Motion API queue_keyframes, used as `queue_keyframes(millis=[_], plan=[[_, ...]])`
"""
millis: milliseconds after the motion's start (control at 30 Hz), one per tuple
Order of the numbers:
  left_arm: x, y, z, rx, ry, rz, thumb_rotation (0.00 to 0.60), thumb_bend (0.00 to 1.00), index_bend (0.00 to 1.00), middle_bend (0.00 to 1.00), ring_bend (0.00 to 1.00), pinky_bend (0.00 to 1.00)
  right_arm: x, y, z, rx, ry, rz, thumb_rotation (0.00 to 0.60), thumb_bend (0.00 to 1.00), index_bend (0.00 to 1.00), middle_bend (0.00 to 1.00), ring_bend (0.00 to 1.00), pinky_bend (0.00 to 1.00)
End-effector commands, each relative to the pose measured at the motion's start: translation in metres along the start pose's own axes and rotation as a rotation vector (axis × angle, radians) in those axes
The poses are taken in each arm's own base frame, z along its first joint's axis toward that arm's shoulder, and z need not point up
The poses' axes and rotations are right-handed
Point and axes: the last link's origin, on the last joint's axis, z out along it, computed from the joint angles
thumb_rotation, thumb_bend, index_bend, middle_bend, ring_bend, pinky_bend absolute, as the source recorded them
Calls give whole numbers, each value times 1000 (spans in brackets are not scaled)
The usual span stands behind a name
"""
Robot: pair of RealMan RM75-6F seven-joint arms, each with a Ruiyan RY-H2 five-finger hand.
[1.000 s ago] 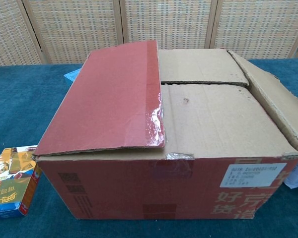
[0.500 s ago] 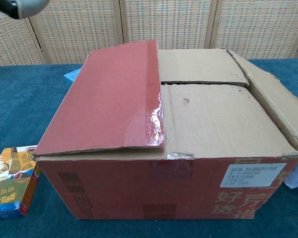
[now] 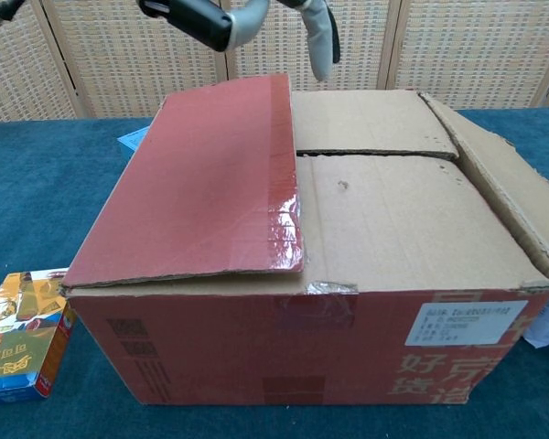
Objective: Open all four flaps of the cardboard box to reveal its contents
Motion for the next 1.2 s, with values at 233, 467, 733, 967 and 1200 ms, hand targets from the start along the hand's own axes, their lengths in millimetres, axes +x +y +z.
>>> queue_keyframes(millis=[233,467,733,967,1200], plan=[[-15,7,34,-16,-46,-12,264,904,375,270,154,26,-1,3,-1,-8,0,13,600,852,0,0,0,0],[-28,3,43,3,-67,1,262,895,419,315,187,26,-3,6,-1,-15,-7,20,600,853,0,0,0,0],[-39,0,45,18,-86,12,262,894,419,314,187,26,-5,8,-1,-17,-9,28,600,854,0,0,0,0],[-41,-2,42,33,-101,18,262,894,466,358,228,44,-6,11,0,-20,-11,38,600,852,0,0,0,0],[-40,-9,34,65,-101,20,264,891,518,404,257,63,-6,10,1,-13,-8,43,600,853,0,0,0,0]])
